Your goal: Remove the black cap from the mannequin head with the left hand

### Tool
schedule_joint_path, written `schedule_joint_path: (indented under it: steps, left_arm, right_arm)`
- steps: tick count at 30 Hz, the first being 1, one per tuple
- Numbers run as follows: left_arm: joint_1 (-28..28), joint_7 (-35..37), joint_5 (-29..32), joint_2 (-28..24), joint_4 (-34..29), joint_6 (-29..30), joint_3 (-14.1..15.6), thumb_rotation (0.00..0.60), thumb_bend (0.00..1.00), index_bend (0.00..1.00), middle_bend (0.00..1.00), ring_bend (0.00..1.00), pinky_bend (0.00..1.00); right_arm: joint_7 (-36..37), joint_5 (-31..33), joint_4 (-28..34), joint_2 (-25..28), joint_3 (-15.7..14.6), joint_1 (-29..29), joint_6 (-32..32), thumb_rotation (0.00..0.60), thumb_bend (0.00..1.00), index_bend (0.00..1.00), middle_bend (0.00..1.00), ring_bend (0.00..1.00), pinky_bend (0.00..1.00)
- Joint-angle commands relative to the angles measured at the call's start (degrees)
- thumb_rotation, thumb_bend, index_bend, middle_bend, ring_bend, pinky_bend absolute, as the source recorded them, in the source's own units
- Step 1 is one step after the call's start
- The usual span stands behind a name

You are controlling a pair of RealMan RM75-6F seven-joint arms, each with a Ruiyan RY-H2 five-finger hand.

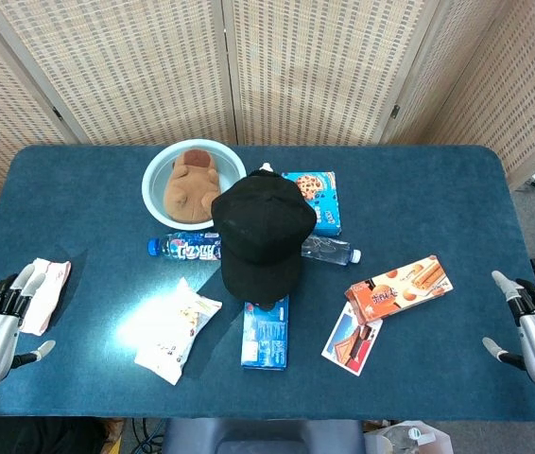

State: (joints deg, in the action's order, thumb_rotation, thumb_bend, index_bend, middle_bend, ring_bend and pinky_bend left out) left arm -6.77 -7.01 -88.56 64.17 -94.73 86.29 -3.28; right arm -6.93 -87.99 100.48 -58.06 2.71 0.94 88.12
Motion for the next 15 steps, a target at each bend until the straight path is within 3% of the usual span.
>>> schedule_joint_path:
  steps: [1, 9, 15]
  left_arm:
    - [-2.35, 6.14, -3.89, 0.55, 3.38, -1.06, 0.25, 0.6, 0.04, 0.11, 0.09, 0.15, 0.19]
    - [-9.08, 13.56, -12.6, 2.32, 8.42, -4.08, 1.03, 0.6, 0.04, 0.2, 0.39, 0.41, 0.52]
    - [-15.37, 16.29, -16.94, 4.48, 9.59, -7.72, 0.75, 0.6, 0.04, 0.27, 0.76, 0.7, 0.74]
  right_arm:
    - [-0.1, -0.03, 0.28, 0.28, 0.2, 0.04, 0.17, 0.6, 0.08, 0.12, 0.22, 0.14, 0.25]
    - [-0.63, 0.0, 1.22, 1.16, 0.51, 0.15, 0.34, 0.6, 0.08, 0.12, 0.22, 0.14, 0.25]
    - [-0.8, 0.04, 1.58, 1.4, 0.5, 0.07, 0.43, 0.6, 0.08, 0.12, 0.22, 0.14, 0.25]
